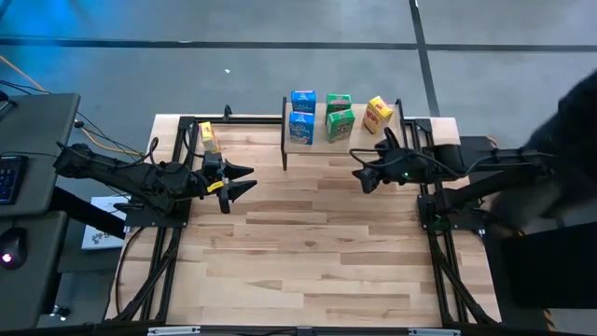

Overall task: Stack cereal on shelf
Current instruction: Put the bottom yellow cereal box on the shelf

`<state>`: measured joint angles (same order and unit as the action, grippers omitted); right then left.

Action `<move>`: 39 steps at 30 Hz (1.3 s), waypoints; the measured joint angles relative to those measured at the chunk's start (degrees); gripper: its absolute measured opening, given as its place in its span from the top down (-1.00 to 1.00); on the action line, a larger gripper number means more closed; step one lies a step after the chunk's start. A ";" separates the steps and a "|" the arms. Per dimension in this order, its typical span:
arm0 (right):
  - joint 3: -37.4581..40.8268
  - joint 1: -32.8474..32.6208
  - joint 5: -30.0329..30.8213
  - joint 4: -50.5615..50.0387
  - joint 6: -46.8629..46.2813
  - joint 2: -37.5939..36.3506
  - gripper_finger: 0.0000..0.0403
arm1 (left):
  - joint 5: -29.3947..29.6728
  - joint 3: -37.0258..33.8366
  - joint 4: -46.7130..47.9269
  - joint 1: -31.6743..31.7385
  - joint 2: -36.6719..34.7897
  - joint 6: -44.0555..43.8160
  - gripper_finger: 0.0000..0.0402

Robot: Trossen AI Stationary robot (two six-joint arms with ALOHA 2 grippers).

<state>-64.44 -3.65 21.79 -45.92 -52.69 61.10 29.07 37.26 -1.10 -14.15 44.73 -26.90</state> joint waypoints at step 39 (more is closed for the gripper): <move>11.61 1.84 6.78 11.99 7.84 -5.09 1.00 | -0.01 -0.02 -0.01 -0.02 0.00 -2.00 -0.10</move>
<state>-52.83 -1.81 28.57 -33.93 -44.85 56.02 29.06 37.24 -1.12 -14.17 44.73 -28.91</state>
